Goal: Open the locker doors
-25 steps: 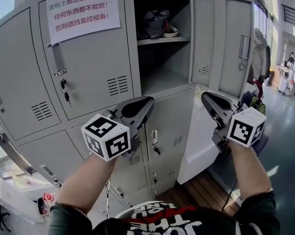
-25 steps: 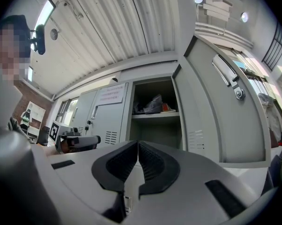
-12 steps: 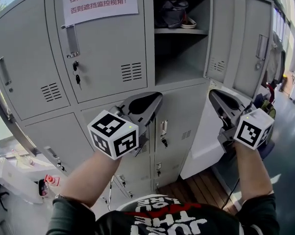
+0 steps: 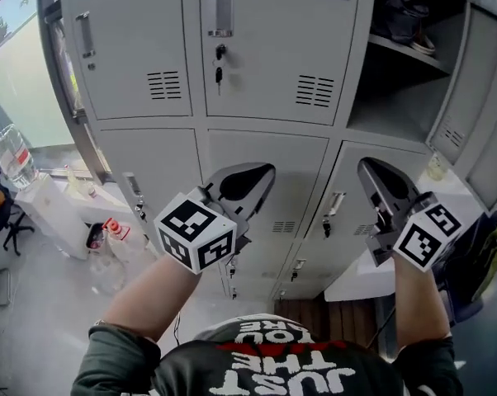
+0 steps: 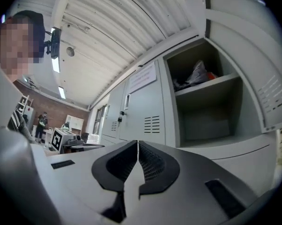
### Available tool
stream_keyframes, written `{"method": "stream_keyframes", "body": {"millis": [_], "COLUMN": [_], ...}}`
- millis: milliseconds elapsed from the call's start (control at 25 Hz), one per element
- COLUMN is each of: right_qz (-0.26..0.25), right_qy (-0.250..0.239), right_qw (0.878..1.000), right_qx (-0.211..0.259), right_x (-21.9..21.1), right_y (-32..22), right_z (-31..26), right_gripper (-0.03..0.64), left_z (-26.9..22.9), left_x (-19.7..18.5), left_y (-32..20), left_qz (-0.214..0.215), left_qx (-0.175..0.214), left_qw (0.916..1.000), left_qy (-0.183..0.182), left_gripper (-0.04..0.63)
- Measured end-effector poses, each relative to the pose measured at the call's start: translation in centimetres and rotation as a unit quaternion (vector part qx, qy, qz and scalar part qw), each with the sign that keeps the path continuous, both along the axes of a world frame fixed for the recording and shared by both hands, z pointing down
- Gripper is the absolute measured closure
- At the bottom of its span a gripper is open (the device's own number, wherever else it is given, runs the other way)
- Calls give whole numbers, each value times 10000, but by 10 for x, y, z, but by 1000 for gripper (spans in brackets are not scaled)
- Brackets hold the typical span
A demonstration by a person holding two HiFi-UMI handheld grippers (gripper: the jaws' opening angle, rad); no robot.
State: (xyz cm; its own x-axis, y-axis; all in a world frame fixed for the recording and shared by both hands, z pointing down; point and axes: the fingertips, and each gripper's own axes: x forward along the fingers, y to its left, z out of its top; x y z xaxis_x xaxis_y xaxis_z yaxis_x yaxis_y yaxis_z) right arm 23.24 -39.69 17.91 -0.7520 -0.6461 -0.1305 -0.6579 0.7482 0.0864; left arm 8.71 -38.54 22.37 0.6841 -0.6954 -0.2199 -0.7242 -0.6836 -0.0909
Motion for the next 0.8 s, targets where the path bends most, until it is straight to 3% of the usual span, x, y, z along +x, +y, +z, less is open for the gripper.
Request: {"method": "stream_keyframes", "body": {"millis": [120,360,600,800], "right_qz": [-556,-1292,-1665,-1652], "right_qy": [78,312,434,487], "right_qw": [9984,9911,9846,9841], "right_qx": [-96,-112,-298,-435], "right_x": [-42,-132,-234,-318], "right_y": [-5,-2,10,15], "right_z": [19,63,111,144], "right_gripper": [581,580,580,580], "left_z": [28,78,117,134], "left_x": [-46,-151,-261,-342], "left_y": [9,38,74,91], "left_qz": [-646,-1823,-2551,-2672], "left_qx": [-215,-563,-744,-781], "left_qw": [9976,9813,9636,9602], "left_qy": [85,260,283,217], "left_gripper": [589,589,589,589]}}
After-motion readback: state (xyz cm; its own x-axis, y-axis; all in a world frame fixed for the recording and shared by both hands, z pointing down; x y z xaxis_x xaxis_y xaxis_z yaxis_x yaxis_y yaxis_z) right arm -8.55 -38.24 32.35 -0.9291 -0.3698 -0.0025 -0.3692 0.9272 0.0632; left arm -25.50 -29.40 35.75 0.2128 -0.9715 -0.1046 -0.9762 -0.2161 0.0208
